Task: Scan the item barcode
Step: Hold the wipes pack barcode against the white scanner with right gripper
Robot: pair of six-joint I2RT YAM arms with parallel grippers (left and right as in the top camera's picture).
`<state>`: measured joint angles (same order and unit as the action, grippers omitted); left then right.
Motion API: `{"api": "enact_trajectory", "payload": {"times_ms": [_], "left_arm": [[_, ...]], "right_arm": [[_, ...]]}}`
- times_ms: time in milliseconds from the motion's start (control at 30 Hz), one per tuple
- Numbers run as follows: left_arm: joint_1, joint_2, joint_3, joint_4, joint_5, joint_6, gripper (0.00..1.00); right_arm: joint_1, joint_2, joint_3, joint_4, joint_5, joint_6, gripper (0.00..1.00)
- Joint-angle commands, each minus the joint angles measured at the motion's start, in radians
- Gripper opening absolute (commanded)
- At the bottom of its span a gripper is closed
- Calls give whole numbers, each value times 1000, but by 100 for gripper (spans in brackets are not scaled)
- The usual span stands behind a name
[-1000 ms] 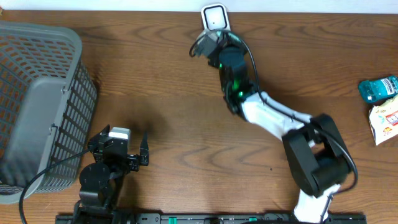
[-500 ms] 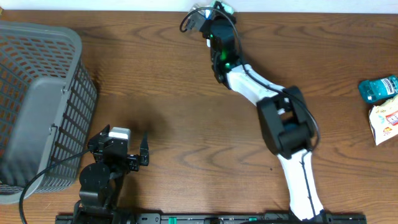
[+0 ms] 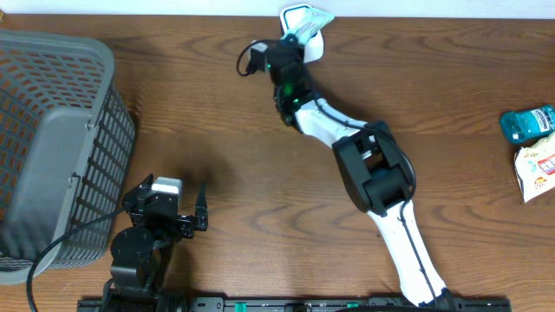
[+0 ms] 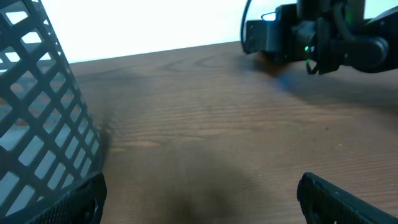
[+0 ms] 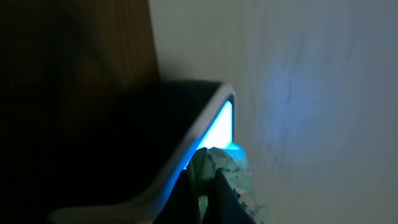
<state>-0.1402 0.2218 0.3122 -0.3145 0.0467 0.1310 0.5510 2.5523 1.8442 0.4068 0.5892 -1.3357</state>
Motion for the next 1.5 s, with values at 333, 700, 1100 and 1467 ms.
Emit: {"api": "enact_trajectory", "payload": {"times_ms": [333,700,1100,1467], "left_arm": [[0,-2,-1,1,-2,-1,98],[0,-2,-1,1,-2,-1,98],[0,-2,-1,1,-2,-1,98],[0,-2,-1,1,-2,-1,98]], "right_arm": [[26,16,5,-30,98,211,1],[-6,-74,5,-320,-14,719,1],[-29,-91,5,-413,-383,937,1],[-94,-99,5,-446,-561,943,1]]}}
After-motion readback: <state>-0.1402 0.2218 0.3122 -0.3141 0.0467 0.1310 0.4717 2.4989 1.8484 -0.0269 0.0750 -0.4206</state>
